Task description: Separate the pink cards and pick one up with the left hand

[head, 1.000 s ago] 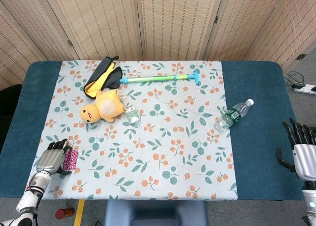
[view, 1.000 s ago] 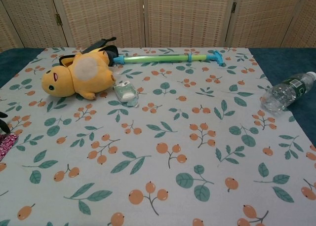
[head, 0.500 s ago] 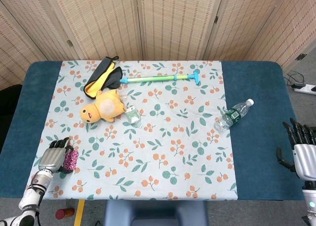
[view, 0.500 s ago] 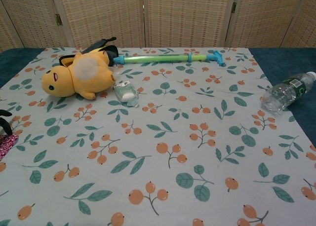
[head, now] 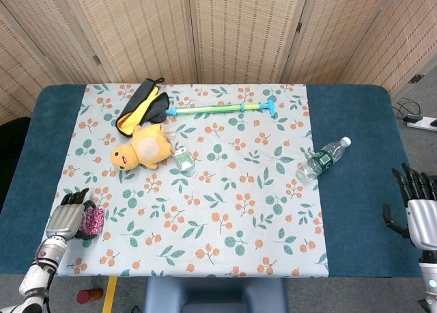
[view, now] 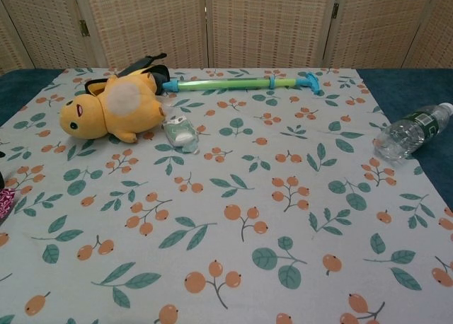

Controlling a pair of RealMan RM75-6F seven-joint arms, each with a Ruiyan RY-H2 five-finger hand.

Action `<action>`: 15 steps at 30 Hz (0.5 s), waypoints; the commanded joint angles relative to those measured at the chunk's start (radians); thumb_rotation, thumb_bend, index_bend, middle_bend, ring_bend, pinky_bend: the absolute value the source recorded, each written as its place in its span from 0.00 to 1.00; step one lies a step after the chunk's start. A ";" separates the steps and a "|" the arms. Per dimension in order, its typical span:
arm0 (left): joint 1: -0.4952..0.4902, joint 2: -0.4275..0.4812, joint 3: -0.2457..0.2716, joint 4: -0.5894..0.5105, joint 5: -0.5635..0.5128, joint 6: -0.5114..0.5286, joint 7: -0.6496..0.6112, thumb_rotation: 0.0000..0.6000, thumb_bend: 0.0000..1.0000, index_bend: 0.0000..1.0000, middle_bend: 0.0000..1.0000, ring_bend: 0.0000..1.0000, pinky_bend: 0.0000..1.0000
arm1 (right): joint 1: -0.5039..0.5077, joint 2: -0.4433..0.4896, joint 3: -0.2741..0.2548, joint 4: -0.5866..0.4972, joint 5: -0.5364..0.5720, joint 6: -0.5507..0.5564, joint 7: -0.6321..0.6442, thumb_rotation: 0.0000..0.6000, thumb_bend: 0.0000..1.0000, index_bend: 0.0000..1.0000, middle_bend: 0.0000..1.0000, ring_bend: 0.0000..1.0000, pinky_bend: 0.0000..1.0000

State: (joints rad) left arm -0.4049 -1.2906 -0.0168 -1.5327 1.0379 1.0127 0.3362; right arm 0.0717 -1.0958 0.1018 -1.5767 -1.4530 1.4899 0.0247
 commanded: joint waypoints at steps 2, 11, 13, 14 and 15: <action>0.016 0.022 -0.001 -0.015 0.004 0.021 -0.016 0.95 0.13 0.34 0.00 0.00 0.00 | 0.001 0.000 0.001 0.001 0.000 0.000 0.002 0.80 0.55 0.00 0.00 0.00 0.00; 0.046 0.035 0.005 0.034 0.002 0.020 -0.075 0.97 0.13 0.32 0.00 0.00 0.00 | 0.007 -0.003 0.003 0.002 -0.006 -0.003 0.003 0.80 0.55 0.00 0.00 0.00 0.00; 0.052 0.034 0.007 0.050 0.002 0.014 -0.089 0.97 0.13 0.32 0.00 0.00 0.00 | 0.007 -0.003 0.003 0.000 -0.006 -0.003 0.001 0.80 0.55 0.00 0.00 0.00 0.00; 0.055 0.033 0.008 0.060 0.002 0.009 -0.099 0.97 0.13 0.32 0.00 0.00 0.00 | 0.008 -0.003 0.003 -0.002 -0.008 -0.003 -0.001 0.80 0.55 0.00 0.00 0.00 0.00; 0.057 0.033 0.008 0.068 0.003 0.006 -0.105 0.98 0.13 0.32 0.00 0.00 0.00 | 0.008 -0.003 0.002 -0.003 -0.009 -0.003 -0.003 0.81 0.55 0.00 0.00 0.00 0.00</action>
State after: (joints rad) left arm -0.3521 -1.2573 -0.0102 -1.4723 1.0407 1.0240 0.2383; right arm 0.0795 -1.0992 0.1042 -1.5795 -1.4612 1.4873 0.0219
